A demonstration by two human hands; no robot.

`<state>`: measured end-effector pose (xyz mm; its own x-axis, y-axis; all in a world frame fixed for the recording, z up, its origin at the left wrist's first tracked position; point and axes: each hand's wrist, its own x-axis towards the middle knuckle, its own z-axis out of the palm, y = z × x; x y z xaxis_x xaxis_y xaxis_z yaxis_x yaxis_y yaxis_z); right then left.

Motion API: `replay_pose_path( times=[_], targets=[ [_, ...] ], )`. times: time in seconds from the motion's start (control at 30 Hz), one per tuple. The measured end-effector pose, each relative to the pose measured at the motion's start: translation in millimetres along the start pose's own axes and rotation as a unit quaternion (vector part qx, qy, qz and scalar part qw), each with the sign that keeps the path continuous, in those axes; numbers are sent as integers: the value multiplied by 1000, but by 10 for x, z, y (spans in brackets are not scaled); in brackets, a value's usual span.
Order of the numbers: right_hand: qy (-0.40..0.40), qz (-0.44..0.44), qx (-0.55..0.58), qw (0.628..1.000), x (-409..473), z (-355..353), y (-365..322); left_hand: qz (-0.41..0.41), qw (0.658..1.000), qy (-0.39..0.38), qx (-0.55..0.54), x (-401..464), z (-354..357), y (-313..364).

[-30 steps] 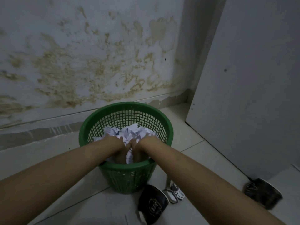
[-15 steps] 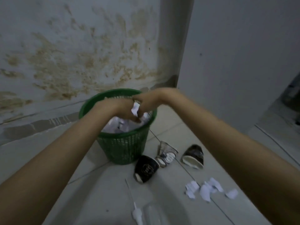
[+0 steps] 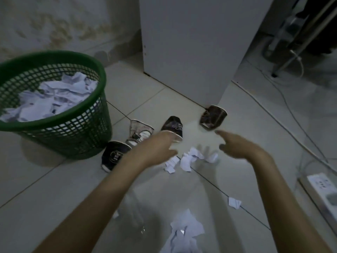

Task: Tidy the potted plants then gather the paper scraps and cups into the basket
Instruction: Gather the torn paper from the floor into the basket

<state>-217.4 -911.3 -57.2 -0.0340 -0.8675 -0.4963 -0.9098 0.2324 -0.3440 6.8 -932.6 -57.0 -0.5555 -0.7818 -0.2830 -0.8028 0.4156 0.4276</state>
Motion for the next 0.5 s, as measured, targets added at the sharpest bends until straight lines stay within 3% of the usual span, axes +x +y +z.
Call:
replay_pose_path(
  times=[0.1, 0.23, 0.37, 0.5],
  targets=[
    [12, 43, 87, 995, 147, 567, 314, -43, 996, -80, 26, 175, 638, -98],
    [41, -22, 78, 996, 440, 1016, 188, -25, 993, -21, 111, 210, 1158, -132],
    [38, -77, -16, 996, 362, 1353, 22, 23, 999, -2, 35, 53, 1315, -121],
    [5, -161, 59, 985, -74, 1603, 13, 89, 993, -37, -73, -260, 1325, -109]
  ],
)
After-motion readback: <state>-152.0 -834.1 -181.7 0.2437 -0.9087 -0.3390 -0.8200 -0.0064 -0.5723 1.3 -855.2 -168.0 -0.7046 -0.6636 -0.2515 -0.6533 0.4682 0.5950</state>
